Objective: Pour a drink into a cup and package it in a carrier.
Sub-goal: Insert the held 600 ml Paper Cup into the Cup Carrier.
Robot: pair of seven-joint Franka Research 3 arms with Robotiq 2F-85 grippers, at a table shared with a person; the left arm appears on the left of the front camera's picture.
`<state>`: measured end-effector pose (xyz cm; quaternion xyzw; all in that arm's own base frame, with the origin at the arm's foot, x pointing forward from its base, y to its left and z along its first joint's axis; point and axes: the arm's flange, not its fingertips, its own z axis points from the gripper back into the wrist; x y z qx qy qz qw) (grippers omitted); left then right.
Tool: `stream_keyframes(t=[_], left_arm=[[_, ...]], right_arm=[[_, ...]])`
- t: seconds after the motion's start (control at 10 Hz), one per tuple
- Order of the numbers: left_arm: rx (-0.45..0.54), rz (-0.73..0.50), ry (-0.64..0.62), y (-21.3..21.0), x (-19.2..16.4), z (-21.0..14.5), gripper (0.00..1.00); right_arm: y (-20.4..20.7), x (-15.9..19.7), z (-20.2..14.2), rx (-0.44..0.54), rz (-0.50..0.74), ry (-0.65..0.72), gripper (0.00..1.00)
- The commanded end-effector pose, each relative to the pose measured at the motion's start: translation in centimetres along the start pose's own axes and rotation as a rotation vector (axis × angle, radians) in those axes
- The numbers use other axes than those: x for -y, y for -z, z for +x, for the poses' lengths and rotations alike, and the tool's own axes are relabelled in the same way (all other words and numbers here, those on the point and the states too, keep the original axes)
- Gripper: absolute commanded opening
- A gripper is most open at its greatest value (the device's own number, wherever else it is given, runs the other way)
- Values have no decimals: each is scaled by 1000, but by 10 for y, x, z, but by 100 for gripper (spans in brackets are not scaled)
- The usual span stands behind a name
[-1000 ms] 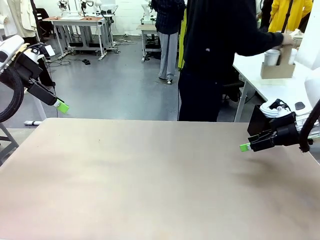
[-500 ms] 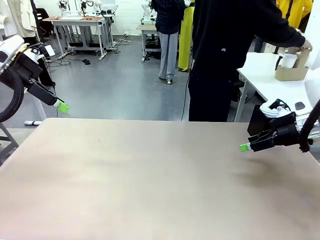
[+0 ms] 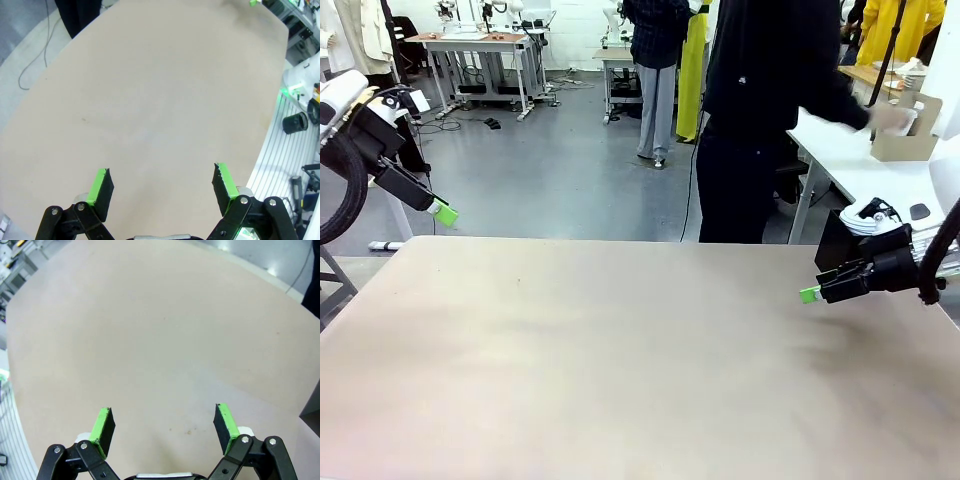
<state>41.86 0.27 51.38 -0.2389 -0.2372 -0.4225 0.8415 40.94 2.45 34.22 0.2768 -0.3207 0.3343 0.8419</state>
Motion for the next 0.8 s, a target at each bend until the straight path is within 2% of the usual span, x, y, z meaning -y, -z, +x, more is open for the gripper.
stream_keyframes(t=[0.0, 0.7], left_arm=[[-12, 2, -13, -2, 1, 2, 100], [-12, 2, -13, -2, 1, 2, 100]], right_arm=[[-2, 0, 1, 9, 8, -5, 100], [-2, 0, 1, 9, 8, -5, 100]])
